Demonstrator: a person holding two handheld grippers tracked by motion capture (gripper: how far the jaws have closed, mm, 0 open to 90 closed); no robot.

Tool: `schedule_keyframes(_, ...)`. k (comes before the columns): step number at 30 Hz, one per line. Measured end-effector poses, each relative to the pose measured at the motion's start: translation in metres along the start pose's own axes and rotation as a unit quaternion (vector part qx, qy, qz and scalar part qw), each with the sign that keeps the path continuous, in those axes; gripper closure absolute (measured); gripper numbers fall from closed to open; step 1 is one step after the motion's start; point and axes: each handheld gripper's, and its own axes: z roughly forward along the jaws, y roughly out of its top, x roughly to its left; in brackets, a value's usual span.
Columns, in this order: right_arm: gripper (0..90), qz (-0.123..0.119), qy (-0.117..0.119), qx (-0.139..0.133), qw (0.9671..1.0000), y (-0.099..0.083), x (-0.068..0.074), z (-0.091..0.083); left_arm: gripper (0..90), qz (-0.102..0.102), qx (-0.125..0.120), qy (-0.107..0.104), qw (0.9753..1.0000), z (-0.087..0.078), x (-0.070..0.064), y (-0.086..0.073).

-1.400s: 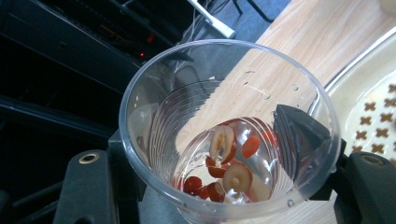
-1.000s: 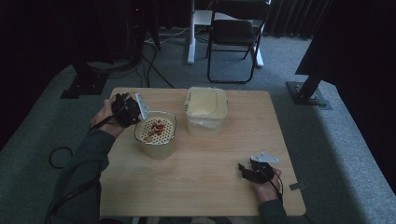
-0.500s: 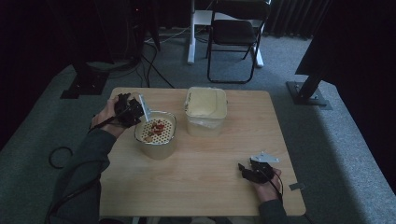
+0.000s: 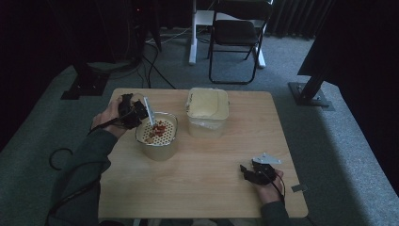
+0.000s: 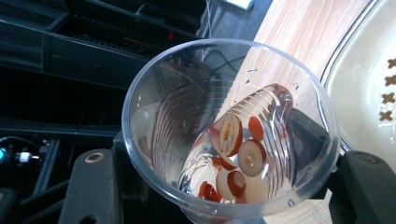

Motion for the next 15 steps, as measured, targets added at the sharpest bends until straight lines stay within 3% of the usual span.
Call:
schedule_keyframes(6, 39.5, 0.0, 0.0, 0.0, 1.0, 0.0, -0.0001, 0.0, 36.7, 0.017, 0.004, 0.002, 0.9998, -0.0003, -0.0014, 0.002)
schedule_keyframes(15, 39.5, 0.0, 0.0, 0.0, 1.0, 0.0001, -0.0001, 0.0001, 36.9, 0.083, 0.014, 0.033, 0.9959, -0.0052, -0.0079, 0.0072)
